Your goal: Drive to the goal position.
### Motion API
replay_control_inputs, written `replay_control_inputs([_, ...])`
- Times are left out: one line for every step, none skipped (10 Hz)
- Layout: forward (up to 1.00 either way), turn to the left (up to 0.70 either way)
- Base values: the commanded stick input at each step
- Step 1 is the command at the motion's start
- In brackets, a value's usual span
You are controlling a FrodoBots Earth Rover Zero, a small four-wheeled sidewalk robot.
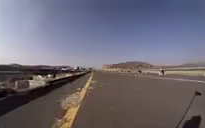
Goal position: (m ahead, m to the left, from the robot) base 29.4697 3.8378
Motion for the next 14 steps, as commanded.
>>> replay_control_inputs([0.85,0.0])
replay_control_inputs([0.85,0.0])
replay_control_inputs([0.85,0.0])
replay_control_inputs([0.85,0.0])
replay_control_inputs([0.85,0.0])
replay_control_inputs([0.85,0.0])
replay_control_inputs([0.85,0.0])
replay_control_inputs([0.85,0.0])
replay_control_inputs([0.85,0.0])
replay_control_inputs([0.85,0.0])
replay_control_inputs([0.85,0.0])
replay_control_inputs([0.85,0.0])
replay_control_inputs([0.85,0.0])
replay_control_inputs([0.85,0.0])
